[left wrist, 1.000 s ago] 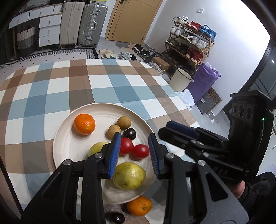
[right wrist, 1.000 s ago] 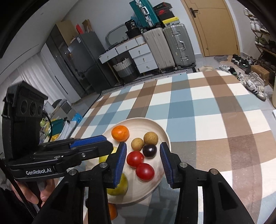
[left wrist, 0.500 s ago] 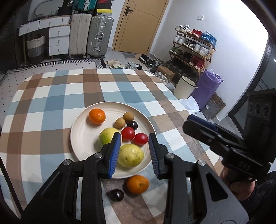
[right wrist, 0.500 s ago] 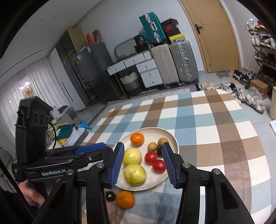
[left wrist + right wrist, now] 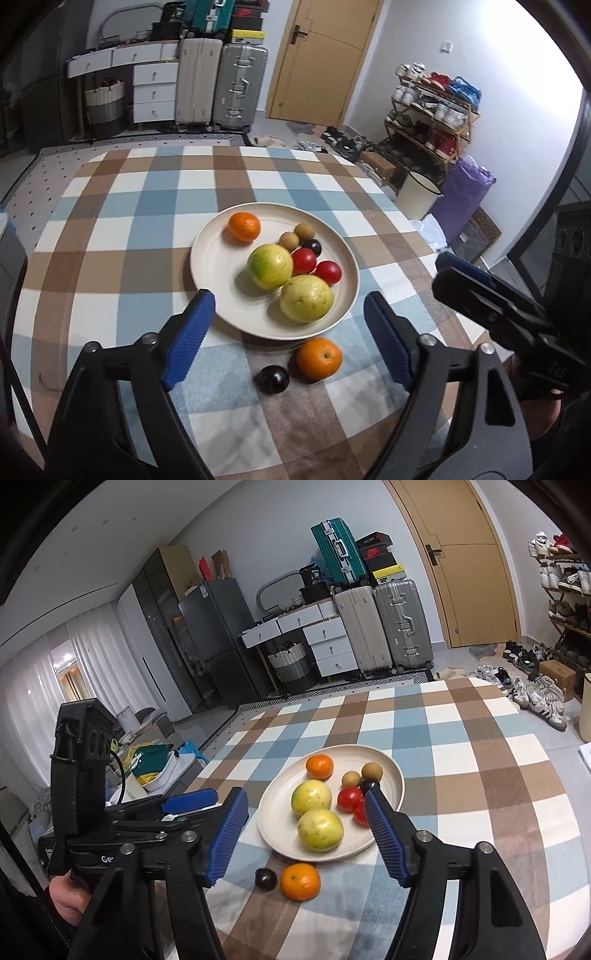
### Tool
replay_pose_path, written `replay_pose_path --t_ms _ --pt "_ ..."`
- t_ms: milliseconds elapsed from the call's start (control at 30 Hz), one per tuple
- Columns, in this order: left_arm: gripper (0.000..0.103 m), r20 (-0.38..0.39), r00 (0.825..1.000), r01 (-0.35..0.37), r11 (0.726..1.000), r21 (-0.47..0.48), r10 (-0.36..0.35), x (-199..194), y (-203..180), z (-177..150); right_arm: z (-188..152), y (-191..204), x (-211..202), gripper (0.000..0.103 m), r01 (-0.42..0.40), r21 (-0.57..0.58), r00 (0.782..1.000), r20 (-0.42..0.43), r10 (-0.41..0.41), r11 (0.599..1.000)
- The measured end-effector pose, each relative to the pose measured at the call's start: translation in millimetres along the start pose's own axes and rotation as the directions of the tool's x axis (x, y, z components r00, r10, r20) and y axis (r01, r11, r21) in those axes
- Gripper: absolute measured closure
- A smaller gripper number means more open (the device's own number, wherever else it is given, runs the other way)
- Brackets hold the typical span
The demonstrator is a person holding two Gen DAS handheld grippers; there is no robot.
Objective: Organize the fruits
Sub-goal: 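Withdraw both tools from the plate, then grasp the orange mandarin on the cloth with the right tool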
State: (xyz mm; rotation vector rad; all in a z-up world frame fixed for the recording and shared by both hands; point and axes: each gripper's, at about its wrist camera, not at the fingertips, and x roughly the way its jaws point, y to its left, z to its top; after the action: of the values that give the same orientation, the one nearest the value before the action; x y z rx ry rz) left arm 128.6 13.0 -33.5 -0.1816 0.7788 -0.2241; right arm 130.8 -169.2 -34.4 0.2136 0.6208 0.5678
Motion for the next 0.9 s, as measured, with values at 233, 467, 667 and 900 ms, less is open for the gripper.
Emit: replay_pose_path --t_ms 233,467,667,900 --pt "0.01 -0.019 0.998 -0.057 0.998 -0.028 0.057 0.3 11.2 -15.7 -15.2 7.5 -2.2 0.026 -0.004 -0.003 1.0 -0.021 0.004 1.0" --pt "0.001 -0.01 0.996 -0.086 0.995 -0.059 0.085 -3.1 24.3 -34.9 -30.4 12.6 -1.8 0.025 -0.008 -0.012 0.999 -0.046 0.008 1.0" --pt "0.001 -0.031 0.996 -0.091 0.991 -0.094 0.089 2.7 34.8 -52.5 -43.5 10.3 7.3 0.025 -0.005 -0.005 0.996 -0.087 0.005 1.0" --pt "0.001 -0.048 0.994 -0.098 0.99 -0.101 0.093 11.8 41.7 -65.6 -53.8 0.5 23.2 0.025 -0.011 0.033 0.991 -0.132 0.015 0.999"
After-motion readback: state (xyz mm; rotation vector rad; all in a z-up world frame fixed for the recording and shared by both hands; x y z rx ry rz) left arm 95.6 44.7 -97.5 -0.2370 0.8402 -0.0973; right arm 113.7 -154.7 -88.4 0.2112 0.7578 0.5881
